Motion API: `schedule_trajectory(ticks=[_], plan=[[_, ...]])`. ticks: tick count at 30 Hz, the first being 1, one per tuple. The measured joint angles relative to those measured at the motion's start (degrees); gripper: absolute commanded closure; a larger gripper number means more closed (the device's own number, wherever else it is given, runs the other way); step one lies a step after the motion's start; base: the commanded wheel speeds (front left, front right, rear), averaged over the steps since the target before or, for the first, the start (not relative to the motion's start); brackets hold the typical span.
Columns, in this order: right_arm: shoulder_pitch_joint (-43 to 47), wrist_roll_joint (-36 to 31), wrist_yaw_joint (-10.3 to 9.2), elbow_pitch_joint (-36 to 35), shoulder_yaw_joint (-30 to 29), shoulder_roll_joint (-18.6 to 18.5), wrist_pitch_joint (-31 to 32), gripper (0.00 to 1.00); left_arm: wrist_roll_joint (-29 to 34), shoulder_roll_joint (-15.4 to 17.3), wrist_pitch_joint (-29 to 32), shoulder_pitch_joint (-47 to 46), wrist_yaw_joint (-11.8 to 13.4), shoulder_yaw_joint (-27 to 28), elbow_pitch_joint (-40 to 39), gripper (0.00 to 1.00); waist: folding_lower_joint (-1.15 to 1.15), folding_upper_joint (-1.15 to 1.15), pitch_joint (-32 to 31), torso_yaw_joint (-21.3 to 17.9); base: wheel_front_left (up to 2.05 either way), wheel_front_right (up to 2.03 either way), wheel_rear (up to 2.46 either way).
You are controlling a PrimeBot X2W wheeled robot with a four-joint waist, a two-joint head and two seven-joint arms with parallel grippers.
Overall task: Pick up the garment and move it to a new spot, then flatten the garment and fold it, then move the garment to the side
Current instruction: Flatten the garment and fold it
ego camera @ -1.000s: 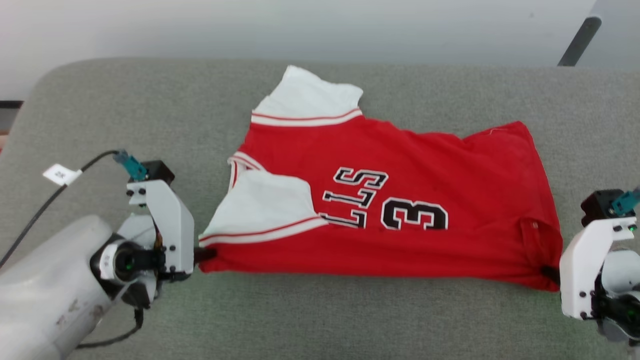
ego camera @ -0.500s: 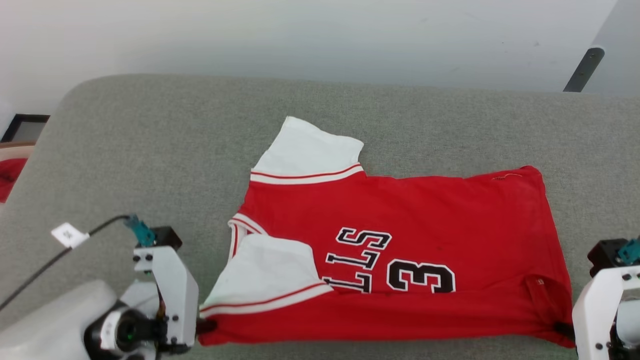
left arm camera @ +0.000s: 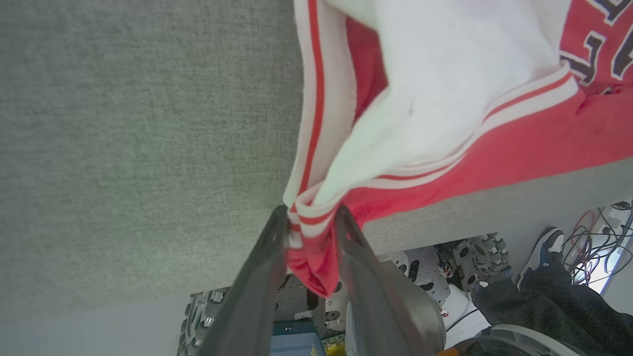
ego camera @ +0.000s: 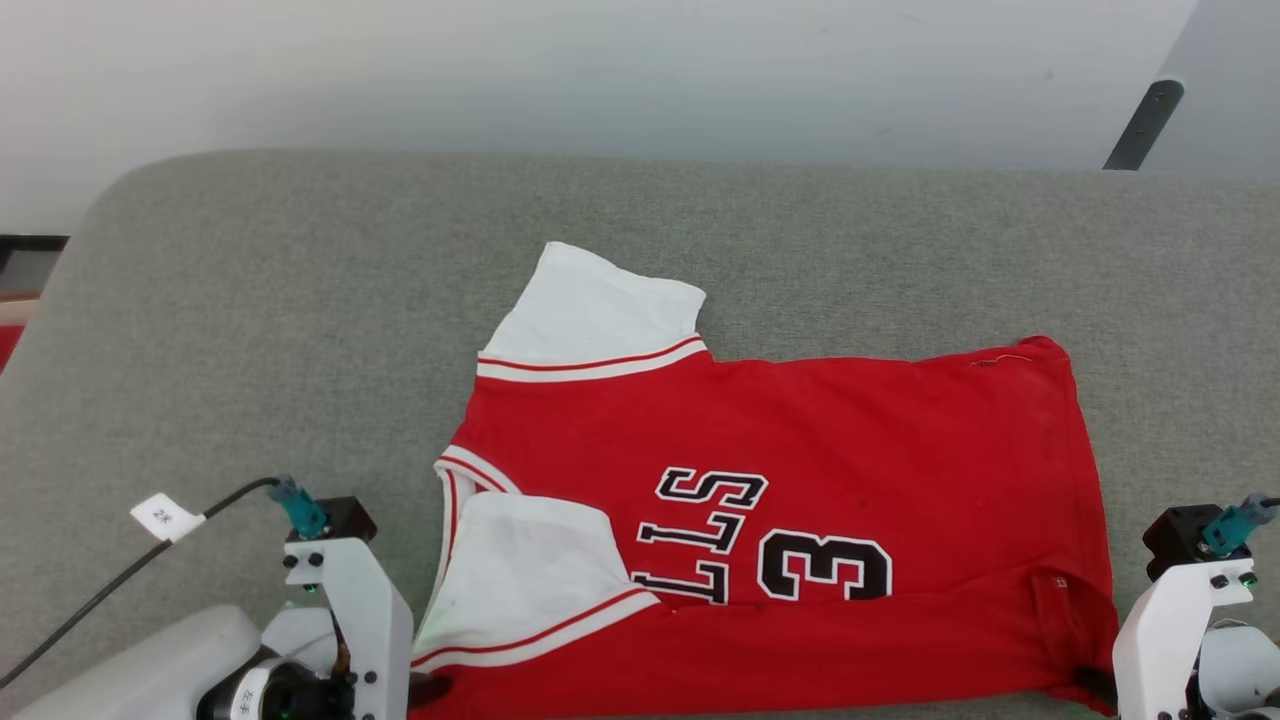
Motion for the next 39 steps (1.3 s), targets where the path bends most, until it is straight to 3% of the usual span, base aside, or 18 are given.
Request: schedule_trajectory(ticks=[1,2,3,14,18,23,28,34,39], plan=[[0.0,0.0,0.00,0.0,0.1,0.0,-0.1,0.59,0.3,-0.1,0.0,0.0,-0.2,-0.2,0.3,0.17,0.00,0.00,0.0,-0.1,0.00,0.00,0.00],[0.0,0.0,-0.01,0.0,0.2,0.0,-0.3,0.19,0.3,-0.1,0.0,0.1,-0.2,-0.2,0.6,0.11,0.00,0.00,0.0,-0.3,0.00,0.00,0.00],[0.0,0.1,0.00,-0.2,0.2,-0.1,-0.7,0.00,0.3,-0.1,-0.1,0.1,-0.4,-0.2,0.7,0.01,0.00,0.00,0.0,-0.4,0.00,0.00,0.00],[1.0,0.4,0.00,-3.8,-0.9,0.1,-3.7,0.00,0.4,2.1,-1.6,-0.3,-0.7,1.8,-0.3,0.00,0.00,0.00,-1.1,-1.6,0.00,0.00,0.00],[1.9,0.0,-0.01,-6.3,-1.9,0.8,-7.5,0.00,0.3,3.5,-4.4,-0.8,-0.9,4.0,-1.1,0.00,0.00,0.00,-2.1,-2.3,0.00,0.00,0.00],[2.4,-1.0,-0.01,-9.1,-2.0,1.1,-16.9,0.00,1.7,4.7,-10.1,-1.6,-3.1,6.7,-1.3,0.00,0.00,0.00,-3.6,-3.6,0.00,0.00,0.00],[2.5,-3.0,-0.01,-10.4,-1.4,0.6,-28.9,0.00,5.0,4.7,-16.9,-2.6,-7.0,8.7,0.2,0.00,0.00,0.00,-4.8,-5.3,0.00,0.00,0.00],[2.5,-6.2,-0.01,-10.7,-1.5,0.5,-41.3,0.00,8.6,2.7,-22.6,-5.0,-10.2,10.1,4.2,0.00,0.00,0.00,-5.7,-7.3,0.00,0.00,0.00],[1.5,-8.6,-0.01,-11.7,-0.6,0.9,-50.0,0.00,10.4,1.1,-23.6,-9.3,-12.5,11.1,8.6,0.00,0.00,0.00,-5.0,-8.8,0.00,0.00,0.00]])
